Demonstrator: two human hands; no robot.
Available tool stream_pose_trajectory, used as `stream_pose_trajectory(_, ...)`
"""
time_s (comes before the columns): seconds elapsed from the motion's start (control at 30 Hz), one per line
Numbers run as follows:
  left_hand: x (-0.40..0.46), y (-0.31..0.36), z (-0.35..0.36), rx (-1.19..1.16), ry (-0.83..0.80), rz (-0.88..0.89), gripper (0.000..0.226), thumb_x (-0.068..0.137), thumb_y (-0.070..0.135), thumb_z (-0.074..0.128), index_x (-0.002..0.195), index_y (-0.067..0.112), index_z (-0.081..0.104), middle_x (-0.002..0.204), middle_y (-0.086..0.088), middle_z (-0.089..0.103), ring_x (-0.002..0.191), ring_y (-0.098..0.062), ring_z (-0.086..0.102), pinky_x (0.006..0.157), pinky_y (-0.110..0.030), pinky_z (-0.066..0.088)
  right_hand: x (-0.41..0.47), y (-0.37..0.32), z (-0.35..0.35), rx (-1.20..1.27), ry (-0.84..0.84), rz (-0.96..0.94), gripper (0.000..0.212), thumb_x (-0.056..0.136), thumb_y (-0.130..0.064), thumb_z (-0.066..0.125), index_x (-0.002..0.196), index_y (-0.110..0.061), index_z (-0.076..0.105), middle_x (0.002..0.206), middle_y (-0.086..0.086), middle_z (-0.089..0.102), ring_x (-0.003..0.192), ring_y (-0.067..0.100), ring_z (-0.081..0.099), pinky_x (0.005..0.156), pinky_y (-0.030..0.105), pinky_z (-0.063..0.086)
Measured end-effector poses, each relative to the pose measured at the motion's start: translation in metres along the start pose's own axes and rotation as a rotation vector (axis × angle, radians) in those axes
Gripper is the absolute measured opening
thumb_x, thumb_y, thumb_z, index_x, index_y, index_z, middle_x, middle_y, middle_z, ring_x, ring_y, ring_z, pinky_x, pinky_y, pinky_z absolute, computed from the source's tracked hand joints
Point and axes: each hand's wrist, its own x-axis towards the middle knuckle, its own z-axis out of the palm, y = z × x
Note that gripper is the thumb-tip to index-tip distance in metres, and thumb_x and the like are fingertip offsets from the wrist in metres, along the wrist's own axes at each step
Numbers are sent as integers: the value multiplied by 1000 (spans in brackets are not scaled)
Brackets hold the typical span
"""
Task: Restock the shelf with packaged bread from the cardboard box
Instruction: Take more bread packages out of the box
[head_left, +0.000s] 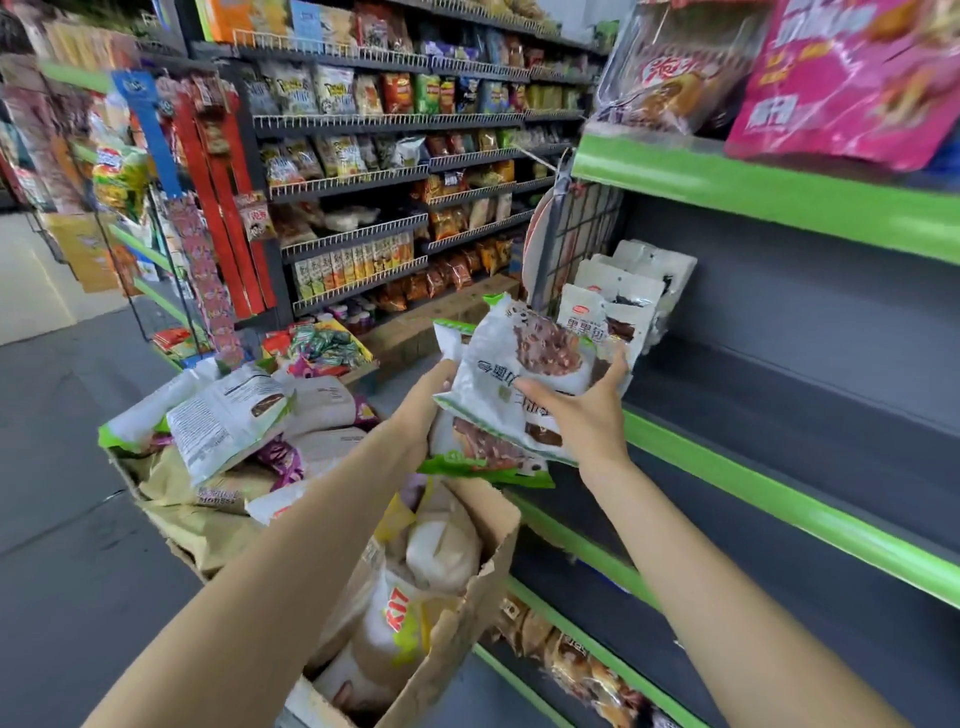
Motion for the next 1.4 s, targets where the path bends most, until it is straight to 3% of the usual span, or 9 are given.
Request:
stream_pose_trajectory(0.2, 19, 10, 72, 219, -119, 13, 18, 83, 29, 51, 81, 12, 52, 68, -6, 59, 51, -19, 53, 57, -28, 44, 26, 6, -83, 34, 31, 31, 86, 74, -35, 77, 145, -32, 29, 135, -19, 43, 122, 3, 43, 107, 27, 35)
stream_pose_trajectory(0.3, 32, 12, 117, 282, -124, 43, 22, 78, 34, 58, 87, 14, 58, 87, -9, 62, 74, -24, 59, 77, -34, 49, 47, 15, -122, 49, 206, 89, 65, 85, -37, 66, 142, -28, 36, 130, -12, 48, 117, 8, 47, 103, 31, 40)
stream_pose_trajectory(0.5, 56, 13, 207, 487, -64, 199, 35, 89, 30, 52, 119, 12, 53, 121, -14, 56, 106, -29, 53, 94, -36, 42, 135, 57, -199, 243, 368, 287, 85, 45, -41, 69, 122, -16, 44, 117, 10, 64, 105, 29, 63, 95, 51, 49)
stream_pose_trajectory(0.67, 74, 13, 245, 697, 61, 242, 60, 93, 38, 49, 140, 3, 36, 137, -18, 48, 124, -33, 47, 104, -37, 38, 156, 10, -237, -173, 356, 200, 77, 76, -23, 74, 138, 0, 34, 145, 13, 38, 126, 26, 48, 104, 40, 43)
stream_pose_trajectory(0.83, 79, 18, 270, 859, 15, 282, 40, 94, 36, 50, 118, 5, 51, 108, -16, 58, 99, -26, 57, 89, -35, 46, 191, -11, -257, -554, 332, -5, 49, 79, -16, 72, 125, -7, 58, 131, 12, 57, 123, 29, 51, 99, 26, 38)
stream_pose_trajectory(0.93, 86, 25, 282, 940, 13, 224, 47, 93, 39, 49, 121, 1, 52, 123, -20, 60, 116, -32, 57, 90, -36, 48, 205, -14, -257, -580, 328, -87, 42, 81, -12, 69, 122, -4, 59, 130, 14, 57, 123, 29, 50, 101, 26, 36)
stream_pose_trajectory(1.17, 84, 48, 296, 689, 15, 159, 44, 97, 15, 47, 137, -2, 41, 142, -17, 46, 127, -29, 49, 101, -33, 40, 217, 0, -248, -793, 151, -217, 26, 88, -19, 63, 112, -8, 64, 120, 12, 64, 113, 30, 56, 86, 29, 40)
stream_pose_trajectory(1.27, 92, 43, 297, 1250, 9, 417, 48, 99, 4, 38, 146, 7, 26, 151, -10, 33, 137, -27, 35, 108, -30, 33, 223, 20, -248, -927, 40, -36, 45, 98, -39, 42, 142, -32, 37, 146, 10, 42, 132, 35, 39, 105, 43, 35)
stream_pose_trajectory(1.4, 109, 41, 295, 1341, 32, 503, 53, 95, 1, 44, 145, 3, 26, 151, -14, 32, 140, -30, 31, 114, -33, 29, 230, 26, -259, -1100, -179, 131, 92, 84, -29, 60, 142, -53, -6, 157, 4, 12, 142, 34, 18, 112, 55, 23)
